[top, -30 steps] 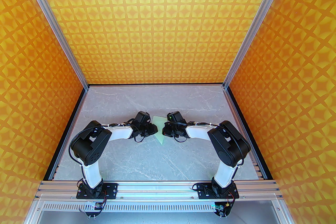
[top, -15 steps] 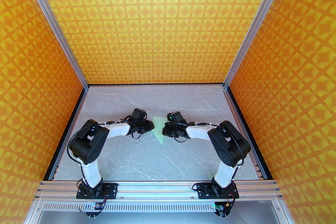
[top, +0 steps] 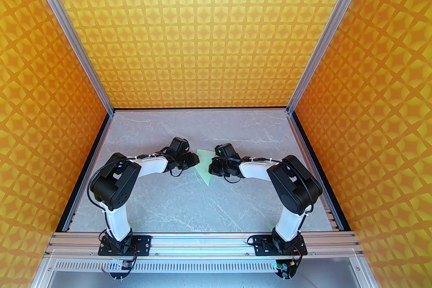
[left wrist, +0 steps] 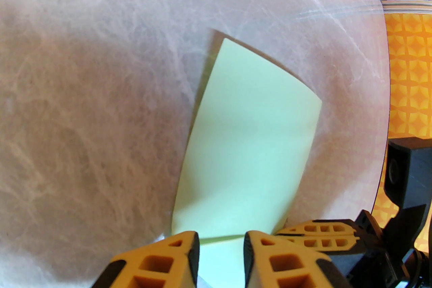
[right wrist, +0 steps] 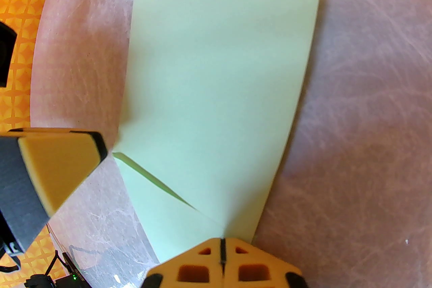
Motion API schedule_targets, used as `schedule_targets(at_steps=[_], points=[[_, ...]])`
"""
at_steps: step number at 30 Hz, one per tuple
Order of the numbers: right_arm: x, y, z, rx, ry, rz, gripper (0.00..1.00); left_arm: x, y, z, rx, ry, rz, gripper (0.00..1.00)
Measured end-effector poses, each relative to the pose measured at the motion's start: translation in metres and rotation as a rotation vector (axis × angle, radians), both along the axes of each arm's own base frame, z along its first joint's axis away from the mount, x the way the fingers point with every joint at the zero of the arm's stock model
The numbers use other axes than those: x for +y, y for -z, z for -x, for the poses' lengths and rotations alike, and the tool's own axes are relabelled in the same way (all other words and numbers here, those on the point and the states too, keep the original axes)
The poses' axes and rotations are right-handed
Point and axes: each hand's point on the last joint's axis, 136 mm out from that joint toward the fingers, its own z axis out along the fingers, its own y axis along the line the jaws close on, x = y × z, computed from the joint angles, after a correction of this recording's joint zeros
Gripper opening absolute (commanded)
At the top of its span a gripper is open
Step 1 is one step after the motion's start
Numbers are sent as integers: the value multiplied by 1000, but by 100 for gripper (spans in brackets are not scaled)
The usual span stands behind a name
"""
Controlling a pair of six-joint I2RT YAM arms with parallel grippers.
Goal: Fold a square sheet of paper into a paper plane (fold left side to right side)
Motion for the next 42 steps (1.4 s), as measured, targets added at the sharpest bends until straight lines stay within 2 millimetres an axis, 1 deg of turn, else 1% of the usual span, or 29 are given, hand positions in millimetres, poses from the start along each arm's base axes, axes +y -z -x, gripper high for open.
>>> schedule_targets(at_steps=[2,7,9,12,16,19,22,25,26,28,33,40,42], points=[[0,0,0,0,0,0,1,-1,5,0,11,2,-3,31],[0,0,0,-1,0,0,1,-1,4,-3,11,3,-7,32],[0,0,0,0,0,0,1,-1,4,-3,7,6,-7,37],[0,0,0,0,0,0,1,0,-2,-1,0,12,-14,48],[0,0,1,1,3,-2,1,5,-18,-1,-21,1,-28,53],[0,0,0,-1,3,-3,1,9,-19,0,-16,-9,-50,54],[0,0,0,0,3,-3,1,10,-12,2,11,-8,-78,54],[0,0,1,-2,3,-3,1,5,-2,4,35,3,-102,54],[-1,0,1,-1,4,-3,1,4,-2,3,38,0,-112,54],[-1,0,1,-2,3,-3,1,1,-4,0,34,3,-110,53],[-1,0,1,-4,3,-4,1,-6,-2,-2,39,12,-123,52],[-1,0,1,-5,3,-5,1,-13,-3,2,35,25,-125,50],[-1,0,1,-5,3,-5,1,-14,-3,3,33,27,-123,48]])
